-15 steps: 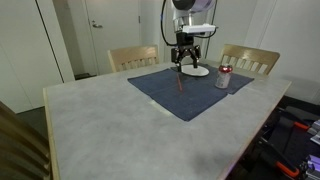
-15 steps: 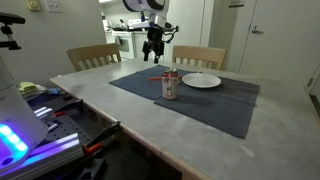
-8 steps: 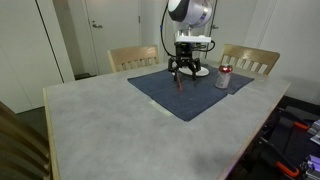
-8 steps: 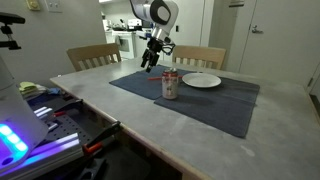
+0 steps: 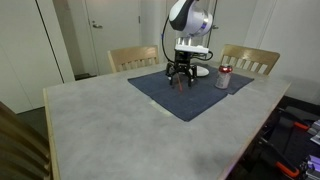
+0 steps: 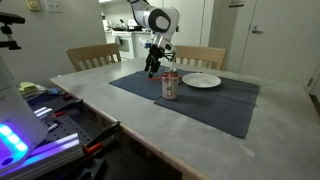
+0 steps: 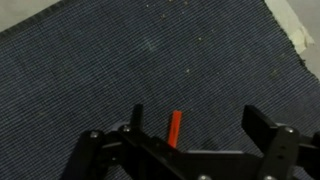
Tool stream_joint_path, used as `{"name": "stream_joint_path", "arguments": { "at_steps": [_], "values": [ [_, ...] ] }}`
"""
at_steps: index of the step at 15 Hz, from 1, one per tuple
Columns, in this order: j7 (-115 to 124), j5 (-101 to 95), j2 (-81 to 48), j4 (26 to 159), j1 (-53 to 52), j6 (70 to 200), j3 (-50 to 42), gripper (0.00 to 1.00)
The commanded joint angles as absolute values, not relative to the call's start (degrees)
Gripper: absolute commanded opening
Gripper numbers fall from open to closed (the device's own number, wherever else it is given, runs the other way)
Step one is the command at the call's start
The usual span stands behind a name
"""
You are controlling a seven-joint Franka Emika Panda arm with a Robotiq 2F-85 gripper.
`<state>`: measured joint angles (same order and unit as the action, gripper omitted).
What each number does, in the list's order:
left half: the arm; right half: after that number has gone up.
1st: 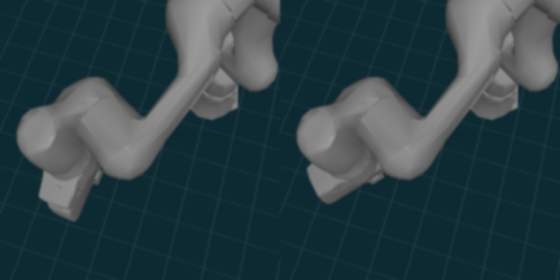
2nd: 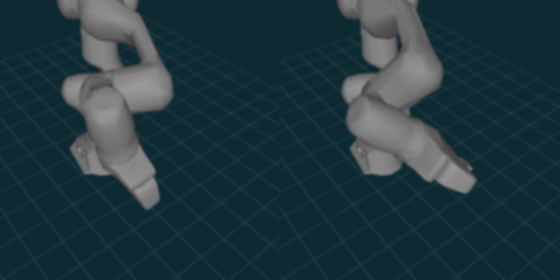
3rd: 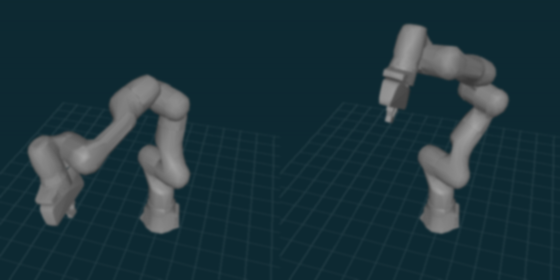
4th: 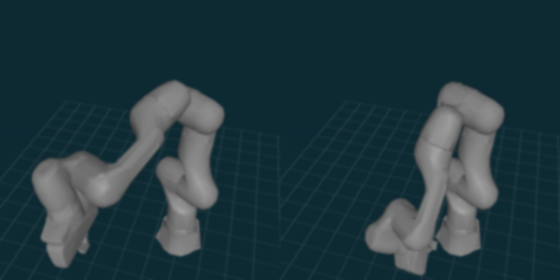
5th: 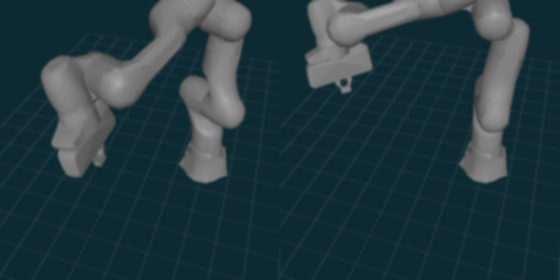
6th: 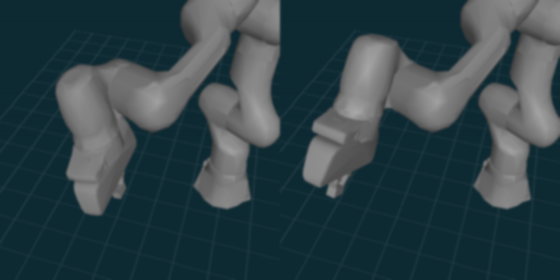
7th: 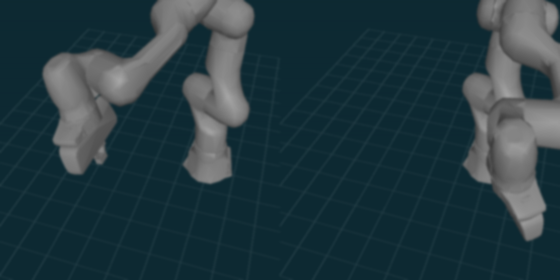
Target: Pick up the straw on the table and put it inside the can.
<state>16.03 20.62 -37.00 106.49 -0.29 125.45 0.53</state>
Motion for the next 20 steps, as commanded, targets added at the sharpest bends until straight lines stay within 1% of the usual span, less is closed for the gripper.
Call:
{"name": "stream_joint_path", "arguments": {
  "at_steps": [1, 2, 14, 20],
  "values": [
    [13.46, 20.27, -35.84, 109.35, 0.08, 129.88, 0.66, 1.0],
    [15.31, 20.32, -37.05, 107.1, -0.13, 127.65, 0.7, 1.0],
    [17.16, 19.04, -37.25, 107.68, -0.33, 125.45, -0.16, 1.0],
    [18.39, 21.37, -38.47, 108.88, 0.19, 128.66, -0.09, 1.0]
  ]
}}
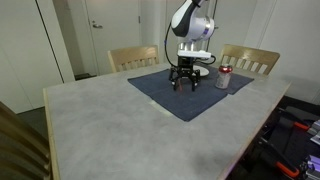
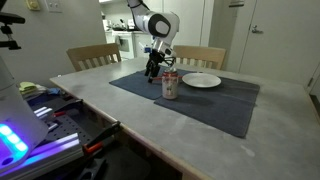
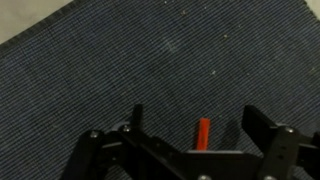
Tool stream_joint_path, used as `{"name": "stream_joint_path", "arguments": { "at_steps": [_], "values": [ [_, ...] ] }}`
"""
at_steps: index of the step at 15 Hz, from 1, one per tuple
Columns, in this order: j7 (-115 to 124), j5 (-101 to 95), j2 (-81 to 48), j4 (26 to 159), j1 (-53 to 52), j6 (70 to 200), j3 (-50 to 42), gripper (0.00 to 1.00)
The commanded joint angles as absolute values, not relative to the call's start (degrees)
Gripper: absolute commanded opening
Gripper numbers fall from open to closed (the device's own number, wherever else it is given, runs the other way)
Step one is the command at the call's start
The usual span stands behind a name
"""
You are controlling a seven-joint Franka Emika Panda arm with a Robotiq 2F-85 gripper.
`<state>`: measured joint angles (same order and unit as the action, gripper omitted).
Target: Pick up the straw on the table and put it inside the can.
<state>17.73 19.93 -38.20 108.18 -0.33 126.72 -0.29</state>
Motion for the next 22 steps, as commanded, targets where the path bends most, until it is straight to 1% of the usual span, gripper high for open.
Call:
{"name": "stream_joint_path", "arguments": {
  "at_steps": [1, 6, 14, 15, 18, 19, 21, 22],
  "values": [
    [18.75, 21.45, -38.42, 109.1, 0.05, 129.4, -0.22, 1.0],
    [21.02, 20.8, -37.73, 109.56, -0.36, 130.83, -0.8, 1.0],
    [25.59, 20.12, -36.37, 109.49, -0.78, 129.05, -1.96, 1.0],
    [25.74, 20.12, -36.46, 109.24, -0.75, 128.98, -1.95, 0.99],
    [26.01, 20.26, -36.59, 109.09, -0.68, 128.99, -1.82, 0.84],
    [26.03, 20.33, -36.65, 109.08, -0.65, 129.04, -1.77, 0.84],
    [26.06, 20.4, -36.67, 109.11, -0.65, 129.1, -1.71, 0.77],
    [26.03, 20.41, -36.71, 109.03, -0.63, 129.11, -1.7, 0.75]
  ]
}}
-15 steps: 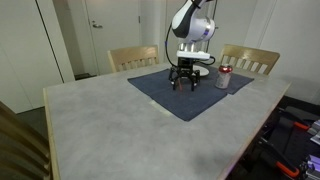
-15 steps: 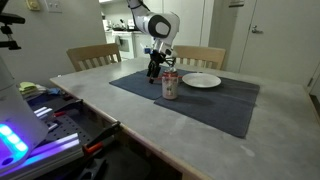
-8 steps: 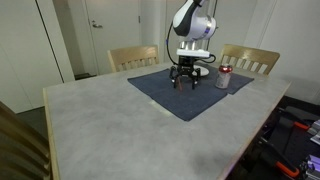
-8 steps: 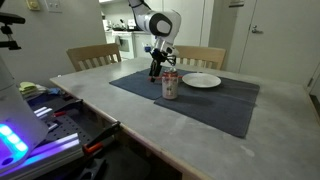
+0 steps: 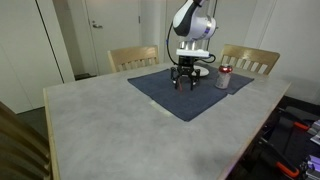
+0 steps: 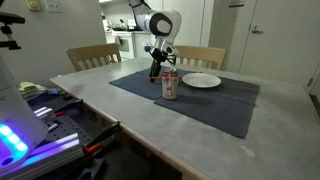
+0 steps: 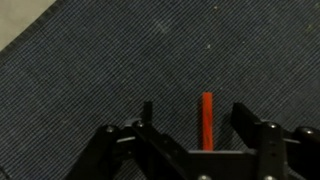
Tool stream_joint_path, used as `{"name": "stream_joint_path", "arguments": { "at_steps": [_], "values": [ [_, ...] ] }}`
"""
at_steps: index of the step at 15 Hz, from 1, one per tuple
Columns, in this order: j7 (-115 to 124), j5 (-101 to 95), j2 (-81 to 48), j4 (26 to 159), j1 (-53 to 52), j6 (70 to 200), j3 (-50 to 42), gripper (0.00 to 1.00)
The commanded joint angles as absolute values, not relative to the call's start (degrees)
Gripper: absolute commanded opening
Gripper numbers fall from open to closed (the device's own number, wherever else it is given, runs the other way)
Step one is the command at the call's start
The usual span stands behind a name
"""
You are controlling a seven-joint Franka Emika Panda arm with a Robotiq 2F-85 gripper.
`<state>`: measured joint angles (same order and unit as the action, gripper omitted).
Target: Pick up the straw on the table and put it inside the can.
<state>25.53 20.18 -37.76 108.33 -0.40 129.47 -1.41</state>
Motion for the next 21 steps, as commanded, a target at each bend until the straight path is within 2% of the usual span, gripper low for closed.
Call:
{"name": "stream_joint_path", "arguments": {
  "at_steps": [1, 2, 3, 4, 11, 21],
  "values": [
    [26.05, 20.4, -36.66, 109.06, -0.63, 129.14, -1.72, 0.68],
    [26.06, 20.36, -36.6, 109.11, -0.66, 129.2, -1.75, 0.68],
    [26.09, 20.32, -36.57, 109.13, -0.69, 129.19, -1.76, 0.55],
    [26.12, 20.29, -36.52, 109.17, -0.72, 129.18, -1.77, 0.47],
    [26.33, 19.71, -36.01, 109.18, -1.07, 128.91, -1.95, 0.01],
    [28.02, 16.85, -34.87, 110.64, -1.46, 124.69, -3.31, 0.02]
  ]
}}
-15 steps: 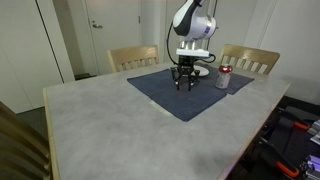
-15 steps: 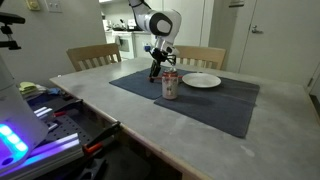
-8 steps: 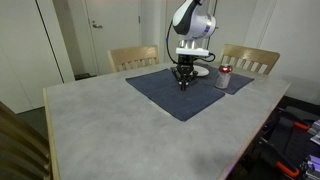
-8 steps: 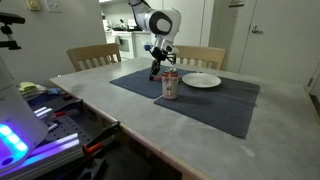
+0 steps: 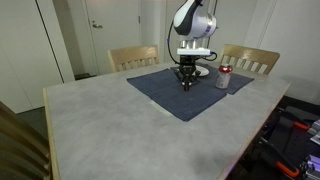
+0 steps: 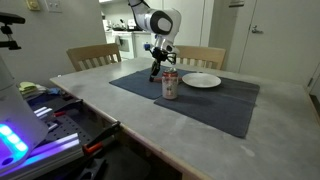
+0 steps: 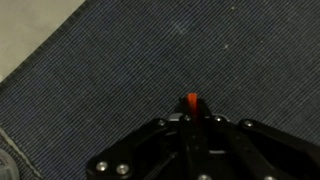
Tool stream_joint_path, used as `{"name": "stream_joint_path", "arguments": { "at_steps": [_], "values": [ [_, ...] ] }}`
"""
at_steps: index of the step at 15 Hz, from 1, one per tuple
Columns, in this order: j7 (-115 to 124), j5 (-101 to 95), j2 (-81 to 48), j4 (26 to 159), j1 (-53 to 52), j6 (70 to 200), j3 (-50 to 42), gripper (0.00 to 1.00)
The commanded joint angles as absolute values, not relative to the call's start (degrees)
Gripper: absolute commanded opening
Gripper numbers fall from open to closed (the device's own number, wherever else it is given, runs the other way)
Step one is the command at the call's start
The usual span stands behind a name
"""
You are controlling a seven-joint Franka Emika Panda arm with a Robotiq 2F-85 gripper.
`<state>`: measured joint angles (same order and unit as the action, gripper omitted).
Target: Pick up the straw on the table and put it inside the can.
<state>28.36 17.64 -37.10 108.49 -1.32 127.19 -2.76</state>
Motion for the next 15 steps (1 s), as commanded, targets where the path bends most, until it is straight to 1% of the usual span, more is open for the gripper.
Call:
{"name": "stream_joint_path", "arguments": {
  "at_steps": [1, 11, 13, 14, 15],
  "values": [
    [27.06, 17.09, -34.69, 110.61, -1.06, 123.8, -2.97, 0.02],
    [23.96, 16.13, -29.85, 109.94, 0.03, 112.76, -3.28, 0.02],
    [23.86, 16.26, -27.99, 110.87, -0.1, 114.65, -3.5, 0.02],
    [25.23, 16.15, -30.7, 108.8, -0.53, 114.37, -3.39, 0.02],
    [25.28, 16.15, -30.25, 108.77, -0.48, 114.37, -3.42, 0.09]
  ]
}}
